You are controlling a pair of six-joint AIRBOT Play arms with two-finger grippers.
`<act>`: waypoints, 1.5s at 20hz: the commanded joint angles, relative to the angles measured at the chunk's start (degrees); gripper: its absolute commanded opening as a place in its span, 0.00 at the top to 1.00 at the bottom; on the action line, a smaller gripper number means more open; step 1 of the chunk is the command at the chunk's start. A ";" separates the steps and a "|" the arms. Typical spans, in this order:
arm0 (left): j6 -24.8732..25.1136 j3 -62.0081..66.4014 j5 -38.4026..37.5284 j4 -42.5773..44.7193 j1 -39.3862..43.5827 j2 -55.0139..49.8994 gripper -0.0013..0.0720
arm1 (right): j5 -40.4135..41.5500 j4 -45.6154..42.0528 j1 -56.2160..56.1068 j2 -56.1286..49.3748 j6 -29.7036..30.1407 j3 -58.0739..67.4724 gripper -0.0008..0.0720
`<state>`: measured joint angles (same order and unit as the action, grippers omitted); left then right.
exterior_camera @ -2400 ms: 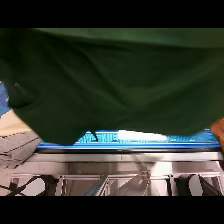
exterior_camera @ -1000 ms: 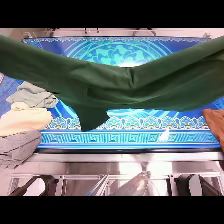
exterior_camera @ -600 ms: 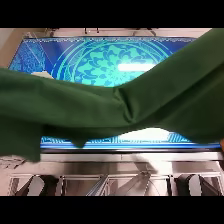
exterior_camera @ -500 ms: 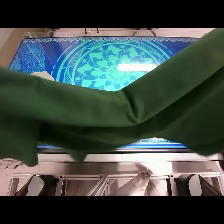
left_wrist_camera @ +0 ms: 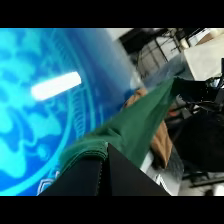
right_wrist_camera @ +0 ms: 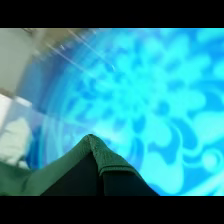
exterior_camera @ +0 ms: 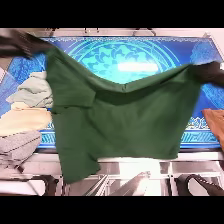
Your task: Fold the shirts.
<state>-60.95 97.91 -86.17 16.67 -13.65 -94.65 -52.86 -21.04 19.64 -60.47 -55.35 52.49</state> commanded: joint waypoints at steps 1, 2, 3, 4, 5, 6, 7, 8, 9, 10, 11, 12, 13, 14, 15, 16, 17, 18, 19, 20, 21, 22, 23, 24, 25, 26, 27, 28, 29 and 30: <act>-2.23 9.33 2.16 3.98 2.78 -22.32 0.94 | 5.66 9.03 -2.03 -19.39 9.49 -1.62 0.97; -3.10 12.79 2.89 2.36 2.01 -26.69 0.95 | 3.28 13.92 -0.66 -25.05 11.82 0.35 0.97; -4.17 15.63 3.91 1.05 1.25 -30.12 0.95 | -0.48 17.86 0.52 -29.86 13.81 2.54 0.97; -5.44 17.88 5.05 0.04 0.48 -32.83 0.95 | -4.90 21.14 1.75 -34.23 15.12 4.94 0.97; -6.16 19.47 5.66 -0.37 -0.09 -34.62 0.95 | -8.87 23.06 2.73 -38.16 15.56 7.65 0.97; -6.49 20.31 6.01 -0.35 -0.35 -35.69 0.95 | -11.74 23.52 3.26 -41.31 15.54 10.38 0.97; -6.38 20.20 6.67 -0.28 -0.68 -36.24 0.95 | -13.49 23.47 3.50 -43.50 15.58 12.52 0.97; -5.90 19.41 7.78 -0.31 -0.68 -36.28 0.95 | -14.21 23.47 3.52 -45.05 15.87 14.27 0.97; -5.42 18.56 8.98 -0.39 -1.16 -36.24 0.95 | -13.94 23.50 3.54 -46.10 16.09 15.80 0.97; -4.68 18.29 9.60 -0.33 -1.51 -36.24 0.94 | -13.42 23.41 3.61 -46.82 16.65 17.33 0.97; -4.50 18.29 10.08 -0.37 -1.97 -36.24 0.94 | -12.59 23.34 4.00 -47.21 17.25 18.60 0.97; -4.48 18.32 10.40 -1.01 -2.62 -36.09 0.94 | -11.50 23.21 4.68 -47.39 17.27 19.71 0.97; -3.96 18.32 10.45 -3.52 -3.32 -35.98 0.94 | -11.23 23.23 5.44 -47.45 17.20 20.61 0.97; -3.17 18.47 10.34 -7.17 -3.91 -36.00 0.94 | -11.23 23.23 6.21 -47.45 17.18 21.38 0.97; -2.49 18.51 10.62 -9.97 -4.31 -35.98 0.94 | -11.17 23.26 6.75 -47.45 17.20 21.77 0.97; -2.32 18.53 10.75 -11.06 -4.37 -35.98 0.94 | -11.15 23.21 7.19 -47.52 17.18 21.99 0.97; -2.10 18.53 10.62 -10.21 -4.31 -36.00 0.94 | -11.17 23.06 7.32 -47.63 17.25 21.99 0.97; -2.12 18.38 10.27 -8.66 -3.89 -36.04 0.94 | -11.10 21.94 7.23 -47.93 17.22 21.99 0.97; -2.12 17.92 10.01 -7.04 -3.26 -36.06 0.94 | -11.17 20.37 7.02 -48.43 16.98 21.99 0.97; -2.14 17.25 9.86 -5.92 -2.78 -36.11 0.94 | -11.23 18.84 6.75 -48.94 16.61 21.99 0.97; -2.14 16.41 9.64 -5.09 -2.34 -36.13 0.94 | -11.41 17.22 6.64 -49.48 16.11 21.99 0.96; -2.16 15.63 9.16 -4.09 -2.16 -36.13 0.94 | -11.93 15.52 6.69 -49.99 16.02 21.99 0.97; -2.16 14.91 8.26 -3.56 -2.16 -36.13 0.94 | -11.96 13.40 6.75 -50.21 15.26 21.99 0.97; -2.67 14.23 7.23 -2.45 -2.16 -36.13 0.94 | -11.93 11.10 6.86 -50.25 14.82 21.99 0.96; -3.13 13.64 6.12 -1.14 -2.34 -36.11 0.94 | -12.15 9.16 6.93 -50.25 14.51 21.99 0.96; -4.22 13.22 4.74 0.50 -2.54 -36.13 0.95 | -12.15 6.91 6.91 -50.25 13.70 21.99 0.96; -5.25 12.92 3.41 1.88 -2.84 -36.11 0.95 | -12.37 4.76 6.86 -50.25 12.98 21.99 0.96; -6.40 12.96 2.01 2.71 -3.04 -36.17 0.95 | -12.55 3.15 6.88 -50.25 12.07 21.99 0.96; -7.78 13.03 1.11 3.28 -3.04 -36.15 0.95 | -12.57 1.90 6.97 -50.25 11.52 22.01 0.96; -8.57 13.03 0.28 3.17 -3.04 -36.15 0.95 | -12.57 1.29 7.15 -50.25 11.45 22.01 0.96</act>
<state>-66.41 111.35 -82.19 17.45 -16.51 -130.76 -64.99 -14.68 26.61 -110.61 -42.15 74.43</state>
